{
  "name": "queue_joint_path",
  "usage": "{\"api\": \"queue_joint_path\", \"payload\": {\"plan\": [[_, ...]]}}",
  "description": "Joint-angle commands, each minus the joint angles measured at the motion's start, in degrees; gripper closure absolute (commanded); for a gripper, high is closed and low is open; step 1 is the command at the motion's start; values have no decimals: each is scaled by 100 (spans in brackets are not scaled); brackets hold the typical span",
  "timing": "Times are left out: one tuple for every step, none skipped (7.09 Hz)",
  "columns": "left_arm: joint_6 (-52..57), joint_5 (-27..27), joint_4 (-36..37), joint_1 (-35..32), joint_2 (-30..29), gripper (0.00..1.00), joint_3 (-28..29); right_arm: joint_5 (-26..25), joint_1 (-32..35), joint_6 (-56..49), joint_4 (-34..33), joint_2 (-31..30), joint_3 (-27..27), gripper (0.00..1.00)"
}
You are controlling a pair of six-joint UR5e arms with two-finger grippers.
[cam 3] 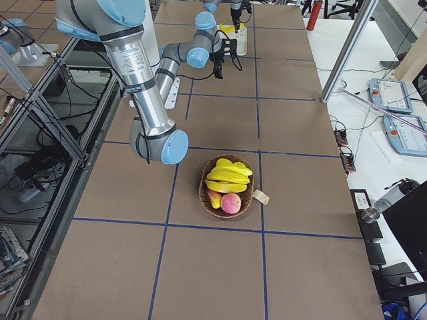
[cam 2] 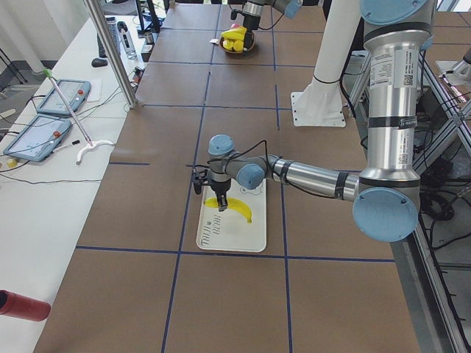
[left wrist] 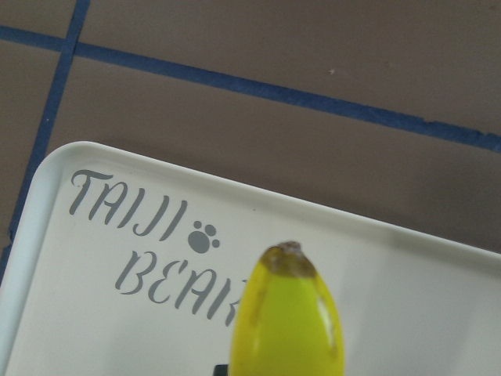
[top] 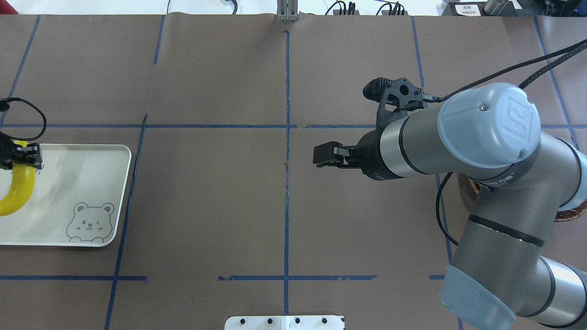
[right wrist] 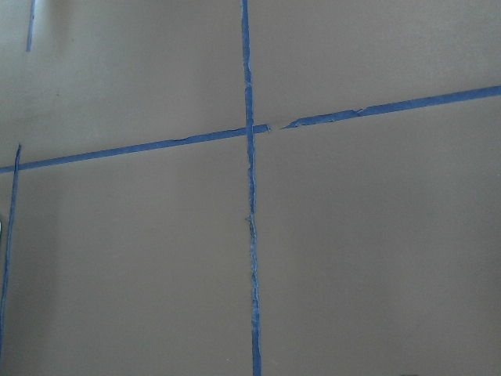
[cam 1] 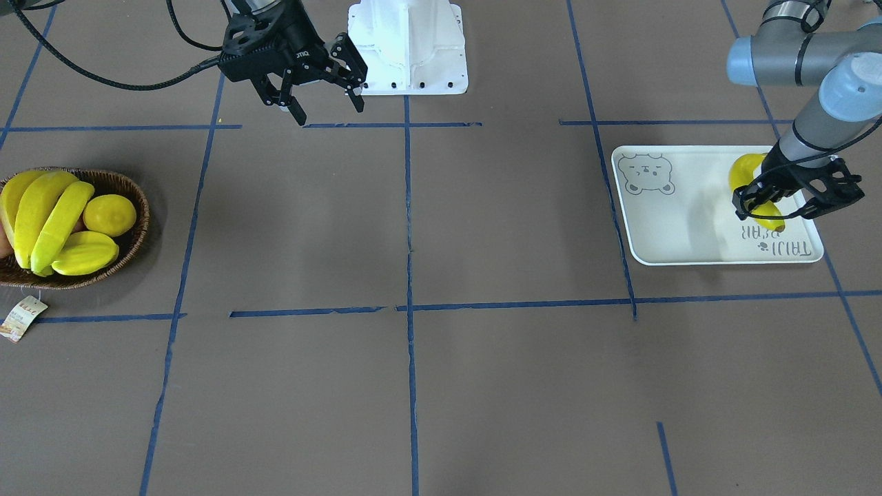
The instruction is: Transfer all bananas from basket to plate
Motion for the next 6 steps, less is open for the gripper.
{"api": "queue_joint_path", "payload": {"plan": [[19, 232, -24, 0, 12, 99, 290, -27, -9, 0, -2, 4, -4, 0], [272, 390, -33, -9, 20, 99, 352, -28, -9, 0, -2, 12, -4, 0], [422, 418, -33, -18, 29, 98, 405, -28, -9, 0, -2, 21, 5, 0], [424, 410, -33, -18, 29, 95, 475, -28, -9, 0, -2, 21, 5, 0], [424, 410, -33, -9, 29, 31, 476, -28, 0, 0, -2, 30, 5, 0], [415, 401, -41, -18, 21, 1, 424, -28, 9, 0, -2, 21, 14, 0]]}}
